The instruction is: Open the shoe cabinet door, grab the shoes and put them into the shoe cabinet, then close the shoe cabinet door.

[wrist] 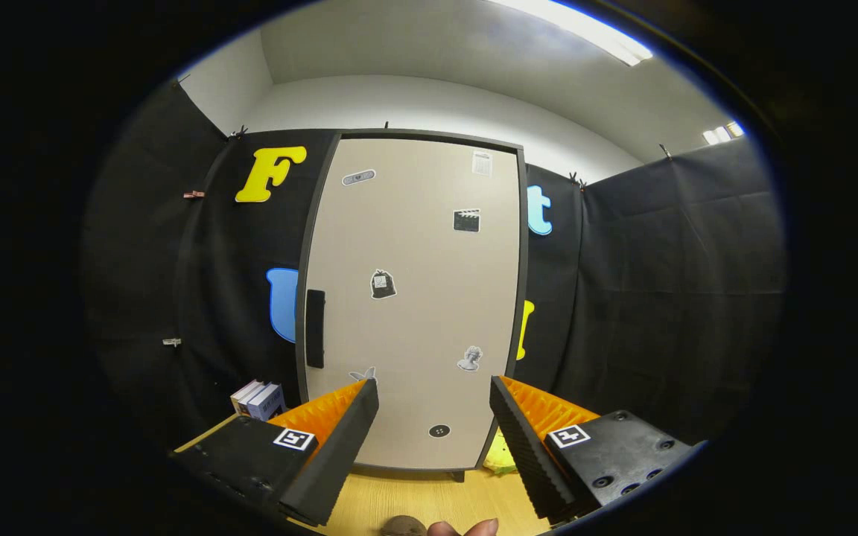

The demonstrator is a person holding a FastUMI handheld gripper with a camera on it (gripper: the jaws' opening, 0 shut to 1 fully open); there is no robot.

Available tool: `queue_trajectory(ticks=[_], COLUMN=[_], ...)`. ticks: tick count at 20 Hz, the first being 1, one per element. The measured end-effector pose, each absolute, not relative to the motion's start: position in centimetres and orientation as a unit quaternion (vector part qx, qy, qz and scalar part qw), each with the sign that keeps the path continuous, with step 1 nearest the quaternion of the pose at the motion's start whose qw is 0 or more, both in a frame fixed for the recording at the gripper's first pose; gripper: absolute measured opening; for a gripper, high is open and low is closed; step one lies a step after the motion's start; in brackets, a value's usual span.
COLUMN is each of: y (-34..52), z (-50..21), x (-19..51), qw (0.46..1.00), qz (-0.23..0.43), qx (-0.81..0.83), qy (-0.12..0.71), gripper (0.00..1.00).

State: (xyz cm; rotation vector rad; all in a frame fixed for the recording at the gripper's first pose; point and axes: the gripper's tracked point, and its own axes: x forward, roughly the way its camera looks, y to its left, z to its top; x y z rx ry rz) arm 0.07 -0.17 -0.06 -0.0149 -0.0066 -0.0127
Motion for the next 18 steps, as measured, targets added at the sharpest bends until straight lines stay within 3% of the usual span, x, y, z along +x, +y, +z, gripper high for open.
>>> queue_trajectory(ticks=[8, 18], y=[0.8, 10.4], z=[0.6, 1.4], x=[0.1, 6.1], qw=[1.0, 0.998], qz=[0.016, 0.056], qx=[0.007, 0.019], qy=[-0.003, -0.011], gripper=[0.98, 0.97])
